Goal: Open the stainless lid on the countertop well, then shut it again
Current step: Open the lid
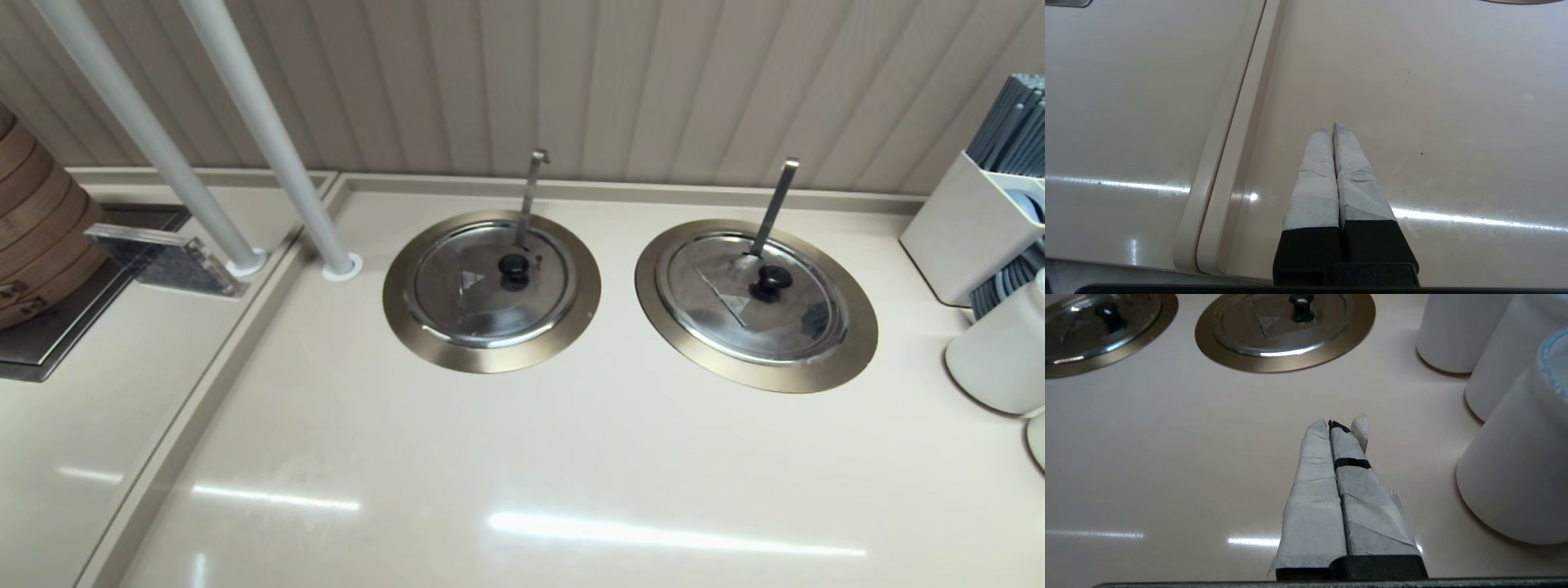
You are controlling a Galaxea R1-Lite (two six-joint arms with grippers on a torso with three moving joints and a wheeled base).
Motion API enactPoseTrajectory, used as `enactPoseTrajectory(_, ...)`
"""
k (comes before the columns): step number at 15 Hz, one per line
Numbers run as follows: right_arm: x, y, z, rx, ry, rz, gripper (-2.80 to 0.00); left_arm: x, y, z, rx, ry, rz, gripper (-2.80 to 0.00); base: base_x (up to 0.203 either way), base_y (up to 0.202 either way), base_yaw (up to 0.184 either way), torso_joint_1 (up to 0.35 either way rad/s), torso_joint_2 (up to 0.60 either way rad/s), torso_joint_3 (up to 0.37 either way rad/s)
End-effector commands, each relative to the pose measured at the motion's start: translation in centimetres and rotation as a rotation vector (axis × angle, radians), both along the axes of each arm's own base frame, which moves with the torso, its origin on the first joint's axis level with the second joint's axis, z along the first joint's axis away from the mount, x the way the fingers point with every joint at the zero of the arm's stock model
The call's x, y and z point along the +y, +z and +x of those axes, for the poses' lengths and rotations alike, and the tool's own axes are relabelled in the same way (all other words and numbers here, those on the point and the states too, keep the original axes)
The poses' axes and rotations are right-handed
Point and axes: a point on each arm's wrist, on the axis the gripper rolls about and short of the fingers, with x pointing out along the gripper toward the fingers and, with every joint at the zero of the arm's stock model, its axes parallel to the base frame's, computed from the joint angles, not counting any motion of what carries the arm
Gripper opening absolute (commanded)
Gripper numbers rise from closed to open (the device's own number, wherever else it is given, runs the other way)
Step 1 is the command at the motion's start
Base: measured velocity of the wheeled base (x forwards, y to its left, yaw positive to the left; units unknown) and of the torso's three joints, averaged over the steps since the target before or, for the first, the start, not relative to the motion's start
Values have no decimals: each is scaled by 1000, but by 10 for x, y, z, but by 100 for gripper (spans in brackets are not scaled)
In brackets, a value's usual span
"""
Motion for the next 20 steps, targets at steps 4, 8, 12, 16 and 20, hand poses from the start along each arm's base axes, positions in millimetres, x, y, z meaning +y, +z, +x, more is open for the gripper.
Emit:
enactPoseTrajectory(4,0,69,29,160,-8,22,-280,0,0,0,1,0,0,-280,0,0,0,0,0,0)
enactPoseTrajectory(8,-1,90,114,494,-13,29,-280,0,0,0,1,0,0,-280,0,0,0,0,0,0)
enactPoseTrajectory(12,0,96,204,607,1,27,-280,0,0,0,1,0,0,-280,0,0,0,0,0,0)
enactPoseTrajectory(16,11,102,264,327,53,2,0,0,0,0,1,0,0,-280,0,0,0,0,0,0)
enactPoseTrajectory(20,19,78,287,132,96,5,0,0,0,0,1,0,0,-280,0,0,0,0,0,0)
